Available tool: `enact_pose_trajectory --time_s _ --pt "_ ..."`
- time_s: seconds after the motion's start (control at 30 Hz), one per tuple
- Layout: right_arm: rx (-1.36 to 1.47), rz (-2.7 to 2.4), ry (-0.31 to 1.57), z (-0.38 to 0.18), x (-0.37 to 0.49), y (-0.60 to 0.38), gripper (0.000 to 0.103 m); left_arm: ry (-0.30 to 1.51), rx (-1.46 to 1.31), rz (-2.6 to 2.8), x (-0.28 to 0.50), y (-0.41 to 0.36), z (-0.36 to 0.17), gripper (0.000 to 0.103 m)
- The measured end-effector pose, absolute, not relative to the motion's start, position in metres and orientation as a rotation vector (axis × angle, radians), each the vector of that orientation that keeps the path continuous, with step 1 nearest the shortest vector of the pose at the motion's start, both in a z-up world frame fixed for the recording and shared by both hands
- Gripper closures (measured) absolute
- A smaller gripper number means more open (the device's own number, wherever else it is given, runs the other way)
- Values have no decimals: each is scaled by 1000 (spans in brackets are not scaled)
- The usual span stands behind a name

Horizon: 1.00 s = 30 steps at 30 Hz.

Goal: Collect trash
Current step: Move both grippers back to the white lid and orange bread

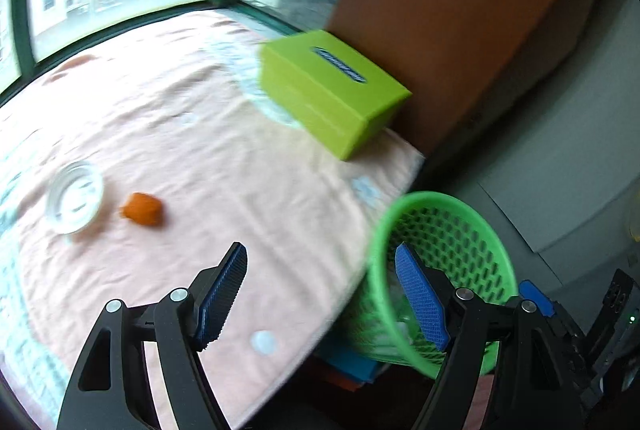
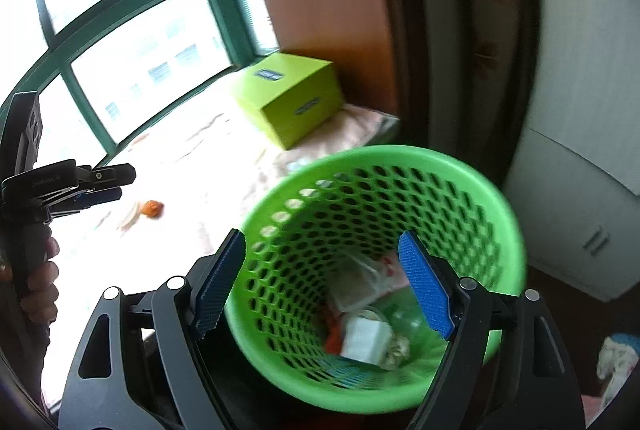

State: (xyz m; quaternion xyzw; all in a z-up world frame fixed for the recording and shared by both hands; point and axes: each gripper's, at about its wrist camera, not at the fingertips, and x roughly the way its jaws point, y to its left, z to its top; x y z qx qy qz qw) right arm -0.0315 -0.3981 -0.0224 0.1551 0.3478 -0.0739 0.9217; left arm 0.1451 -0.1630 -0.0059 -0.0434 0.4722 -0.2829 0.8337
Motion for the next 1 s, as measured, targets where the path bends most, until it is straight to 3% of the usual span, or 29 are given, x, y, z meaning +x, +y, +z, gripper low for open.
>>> enact_pose_trajectory --time_s 0.23,0.4,0.87,1.0 --pt "285 -57 741 -23 4 -361 21 969 -99 -423 166 -95 -13 17" --pt "257 -3 761 -27 28 -335 19 970 -91 -305 187 -48 -26 16" --pt "183 134 817 -38 99 -263 18 1051 -168 -134 242 44 -76 16" --pt "149 177 836 -43 120 -239 18 1072 -203 -119 258 56 -88 25"
